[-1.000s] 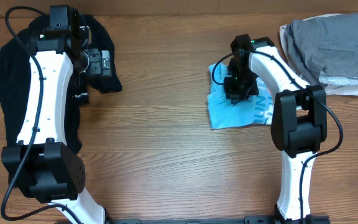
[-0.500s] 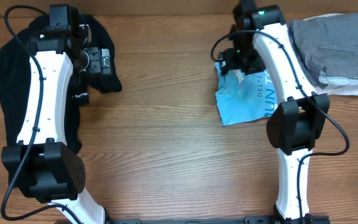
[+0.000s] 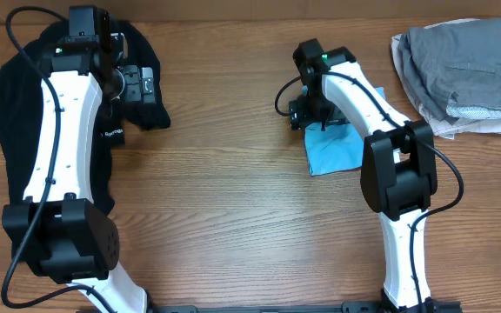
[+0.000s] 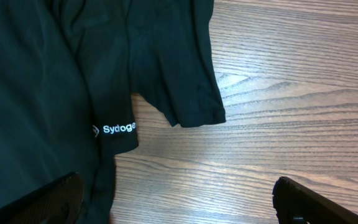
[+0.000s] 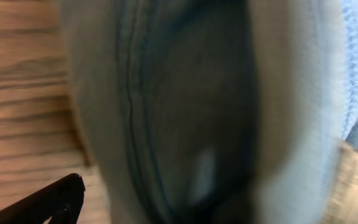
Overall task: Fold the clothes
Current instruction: 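Lift the folded light-blue shirt with the right gripper toward the grey stack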
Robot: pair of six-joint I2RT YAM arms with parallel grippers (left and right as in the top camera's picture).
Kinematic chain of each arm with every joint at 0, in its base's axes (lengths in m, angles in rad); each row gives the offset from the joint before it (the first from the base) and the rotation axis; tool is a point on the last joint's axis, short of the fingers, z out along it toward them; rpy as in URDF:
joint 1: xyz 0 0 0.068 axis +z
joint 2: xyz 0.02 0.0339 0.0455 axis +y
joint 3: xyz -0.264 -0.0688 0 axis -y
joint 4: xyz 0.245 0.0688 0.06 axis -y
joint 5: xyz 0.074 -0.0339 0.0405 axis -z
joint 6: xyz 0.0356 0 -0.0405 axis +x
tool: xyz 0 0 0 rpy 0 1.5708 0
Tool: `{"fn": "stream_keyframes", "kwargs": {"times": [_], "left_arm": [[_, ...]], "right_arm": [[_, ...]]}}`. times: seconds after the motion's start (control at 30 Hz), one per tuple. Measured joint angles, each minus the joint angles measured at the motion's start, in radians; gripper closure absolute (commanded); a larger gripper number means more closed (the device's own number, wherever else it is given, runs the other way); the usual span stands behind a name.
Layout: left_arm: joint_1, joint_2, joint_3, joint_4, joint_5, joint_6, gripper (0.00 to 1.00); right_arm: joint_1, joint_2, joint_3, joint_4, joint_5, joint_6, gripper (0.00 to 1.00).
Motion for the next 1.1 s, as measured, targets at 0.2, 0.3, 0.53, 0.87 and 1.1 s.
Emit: {"fn": "stream_keyframes", "kwargs": {"times": [0.2, 0.3, 0.53, 0.87, 1.1], "left_arm": [[0.000, 0.000, 0.000, 0.000, 0.000, 0.000, 0.00], [0.000, 0.000, 0.000, 0.000, 0.000, 0.000, 0.00], [0.000, 0.000, 0.000, 0.000, 0.000, 0.000, 0.00], [0.000, 0.000, 0.000, 0.000, 0.000, 0.000, 0.00], [0.000, 0.000, 0.000, 0.001, 0.000, 0.000, 0.00]], "right_arm": [[0.006, -0.010, -0.061, 0.071, 0.073, 0.013, 0.64], [0.005, -0.011, -0.071, 0.075, 0.125, 0.040, 0.96], [-0.001, -0.015, -0.043, -0.032, 0.151, 0.071, 0.96], [-0.085, -0.037, 0.406, -0.353, 0.149, 0.077, 0.96], [-0.198, -0.103, 0.704, -0.426, 0.149, -0.035, 0.96]]}}
